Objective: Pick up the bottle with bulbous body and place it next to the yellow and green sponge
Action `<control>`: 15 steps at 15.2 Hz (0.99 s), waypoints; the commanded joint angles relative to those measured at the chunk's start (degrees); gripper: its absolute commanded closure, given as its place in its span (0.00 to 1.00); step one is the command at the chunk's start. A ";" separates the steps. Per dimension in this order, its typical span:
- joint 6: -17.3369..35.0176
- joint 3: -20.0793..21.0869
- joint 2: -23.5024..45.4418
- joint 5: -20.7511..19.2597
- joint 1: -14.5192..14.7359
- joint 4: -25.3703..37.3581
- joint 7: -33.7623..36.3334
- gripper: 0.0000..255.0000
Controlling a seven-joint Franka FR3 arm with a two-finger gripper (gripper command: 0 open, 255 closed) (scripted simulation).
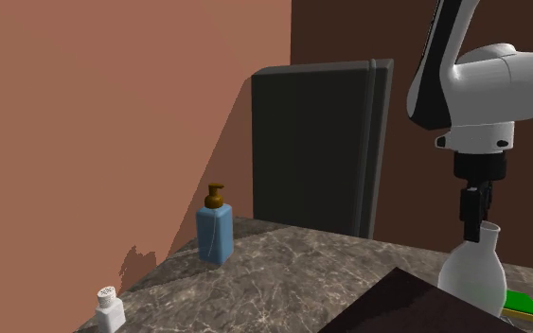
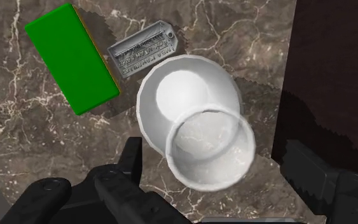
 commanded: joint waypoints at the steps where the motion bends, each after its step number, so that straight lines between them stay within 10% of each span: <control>1: 0.00 0.00 0.00 0.00 0.00 0.00 0.00 0.00; 7: -9.19 -2.73 -9.94 -10.60 2.24 1.29 7.73 0.00; 15: -9.19 -2.46 -9.93 -10.58 1.97 1.29 7.71 0.00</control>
